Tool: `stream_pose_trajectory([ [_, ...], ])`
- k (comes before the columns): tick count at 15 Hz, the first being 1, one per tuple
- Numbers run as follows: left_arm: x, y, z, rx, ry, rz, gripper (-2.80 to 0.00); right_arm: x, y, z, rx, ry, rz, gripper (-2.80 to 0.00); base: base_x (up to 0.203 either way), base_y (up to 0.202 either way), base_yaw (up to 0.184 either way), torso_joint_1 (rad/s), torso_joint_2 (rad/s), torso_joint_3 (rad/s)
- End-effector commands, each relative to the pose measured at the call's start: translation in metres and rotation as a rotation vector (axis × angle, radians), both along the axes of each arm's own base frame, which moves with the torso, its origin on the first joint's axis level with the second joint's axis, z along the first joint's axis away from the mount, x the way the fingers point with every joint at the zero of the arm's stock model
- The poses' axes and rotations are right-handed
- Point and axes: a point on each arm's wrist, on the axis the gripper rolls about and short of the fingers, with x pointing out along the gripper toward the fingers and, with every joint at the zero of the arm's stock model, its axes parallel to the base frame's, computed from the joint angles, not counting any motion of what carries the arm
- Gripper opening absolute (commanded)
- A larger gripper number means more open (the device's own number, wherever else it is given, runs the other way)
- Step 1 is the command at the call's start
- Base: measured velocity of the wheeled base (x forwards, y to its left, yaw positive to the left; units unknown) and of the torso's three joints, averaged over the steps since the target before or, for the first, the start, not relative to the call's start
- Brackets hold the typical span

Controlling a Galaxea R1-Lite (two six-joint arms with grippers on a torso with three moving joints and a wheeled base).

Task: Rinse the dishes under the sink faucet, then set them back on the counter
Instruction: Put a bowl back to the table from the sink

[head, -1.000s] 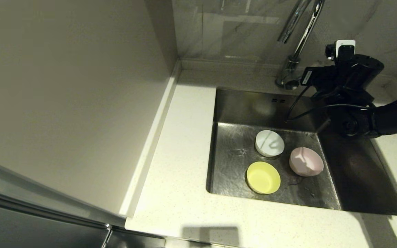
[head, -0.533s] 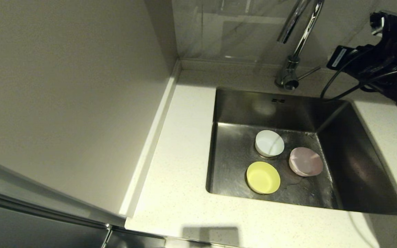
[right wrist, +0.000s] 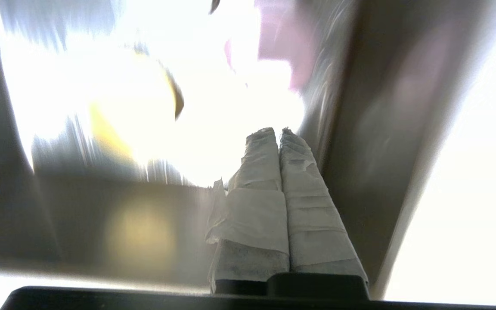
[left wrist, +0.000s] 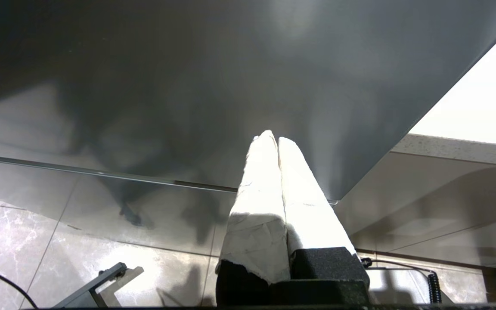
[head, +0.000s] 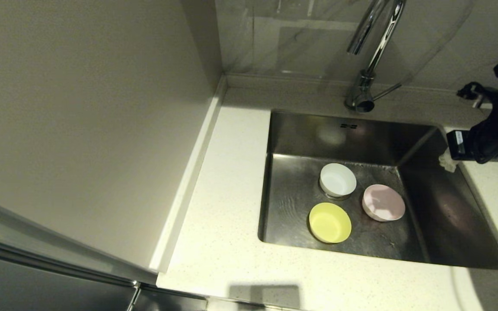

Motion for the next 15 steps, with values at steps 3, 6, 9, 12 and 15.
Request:
stream_pose_trajectory([
  [3, 0.000, 0.000, 0.000, -0.001, -0.002, 0.001, -2.80, 0.017, 0.031, -0.046, -0.049, 0.172, 0.080, -2.80, 0.000, 0.000, 0.000, 0.000, 0.00, 0.000],
  [6, 0.000, 0.000, 0.000, -0.001, -0.002, 0.001, -2.80, 0.054, 0.044, -0.072, -0.105, 0.110, 0.075, 0.00, 0.000, 0.000, 0.000, 0.000, 0.00, 0.000],
  [9, 0.000, 0.000, 0.000, -0.001, -0.002, 0.001, -2.80, 0.085, 0.047, -0.109, -0.227, 0.119, -0.015, 0.00, 0.000, 0.000, 0.000, 0.000, 0.00, 0.000],
  [12, 0.000, 0.000, 0.000, -0.001, -0.002, 0.001, -2.80, 0.097, 0.047, -0.134, -0.277, 0.161, -0.047, 0.00, 0.000, 0.000, 0.000, 0.000, 0.00, 0.000],
  [15, 0.000, 0.000, 0.000, -0.001, -0.002, 0.001, -2.80, 0.103, 0.053, -0.149, -0.290, 0.191, -0.040, 0.00, 0.000, 0.000, 0.000, 0.000, 0.00, 0.000],
])
